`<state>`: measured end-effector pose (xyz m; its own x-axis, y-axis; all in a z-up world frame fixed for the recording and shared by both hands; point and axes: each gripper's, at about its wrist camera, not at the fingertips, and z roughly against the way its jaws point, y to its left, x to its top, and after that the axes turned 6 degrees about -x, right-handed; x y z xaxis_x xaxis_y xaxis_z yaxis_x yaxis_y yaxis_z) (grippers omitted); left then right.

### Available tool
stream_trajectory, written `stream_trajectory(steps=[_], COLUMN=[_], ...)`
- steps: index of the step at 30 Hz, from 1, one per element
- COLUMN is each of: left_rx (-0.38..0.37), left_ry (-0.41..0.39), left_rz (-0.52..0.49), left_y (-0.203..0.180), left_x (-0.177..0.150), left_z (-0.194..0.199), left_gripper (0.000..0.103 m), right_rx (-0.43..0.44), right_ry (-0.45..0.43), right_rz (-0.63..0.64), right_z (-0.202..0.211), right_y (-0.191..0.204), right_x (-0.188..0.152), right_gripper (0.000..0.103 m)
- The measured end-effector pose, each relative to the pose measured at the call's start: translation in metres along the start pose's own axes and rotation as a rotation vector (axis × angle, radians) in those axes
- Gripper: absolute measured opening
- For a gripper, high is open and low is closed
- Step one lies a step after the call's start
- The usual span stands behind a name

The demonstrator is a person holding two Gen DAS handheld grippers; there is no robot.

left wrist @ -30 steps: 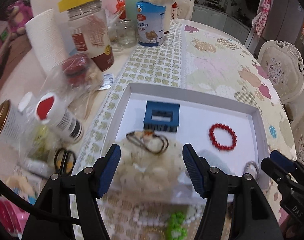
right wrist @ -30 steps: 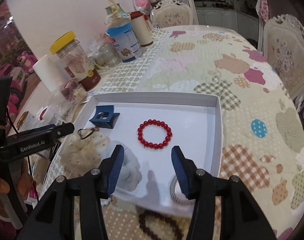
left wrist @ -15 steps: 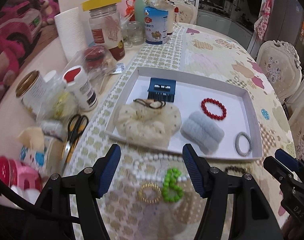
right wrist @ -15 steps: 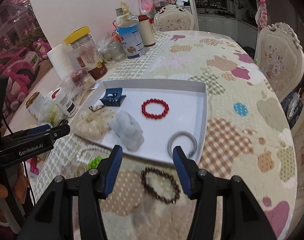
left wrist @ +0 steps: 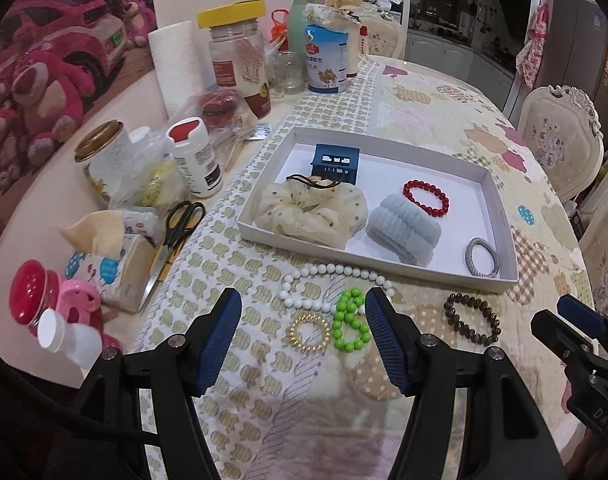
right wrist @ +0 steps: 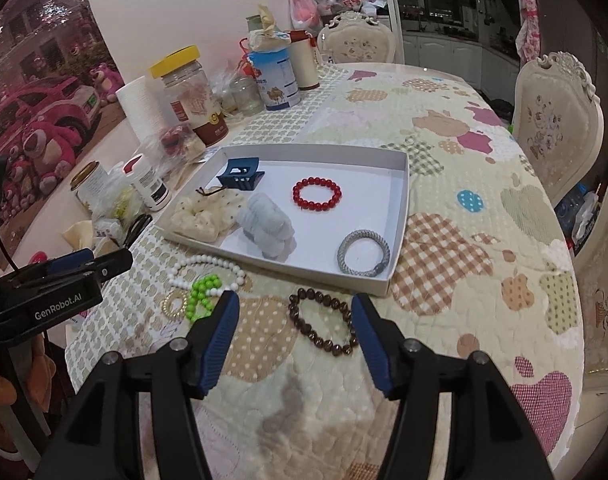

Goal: Organize jewelry
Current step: 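Move both grippers back toward the pearl necklace and brown bead bracelet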

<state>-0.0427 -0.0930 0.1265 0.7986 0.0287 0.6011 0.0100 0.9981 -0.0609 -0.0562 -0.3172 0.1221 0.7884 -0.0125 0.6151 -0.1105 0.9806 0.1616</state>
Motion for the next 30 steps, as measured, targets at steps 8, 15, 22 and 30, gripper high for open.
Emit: stream_trajectory(steps=[8, 15, 22, 30], left_rx=[0.014, 0.026, 0.034, 0.037], left_ry=[-0.017, -0.023, -0.02, -0.011], left_rz=[0.019, 0.017, 0.019, 0.024], left_y=[0.003, 0.0, 0.002, 0.005], left_x=[-0.012, -0.021, -0.025, -0.028], left_z=[0.013, 0.02, 0.02, 0.018], left_gripper=[0.061, 0.061, 0.061, 0.061], right_rx=[-0.001, -0.009, -0.009, -0.007], right_ry=[-0.001, -0.008, -0.003, 0.012], right_rz=[0.022, 0.043, 0.052, 0.057], right_z=[0.011, 0.018, 0.021, 0.019], right_y=[0.002, 0.004, 0.005, 0.004], right_x=[-0.012, -0.017, -0.02, -0.025], right_gripper=[0.063, 0.064, 0.064, 0.064])
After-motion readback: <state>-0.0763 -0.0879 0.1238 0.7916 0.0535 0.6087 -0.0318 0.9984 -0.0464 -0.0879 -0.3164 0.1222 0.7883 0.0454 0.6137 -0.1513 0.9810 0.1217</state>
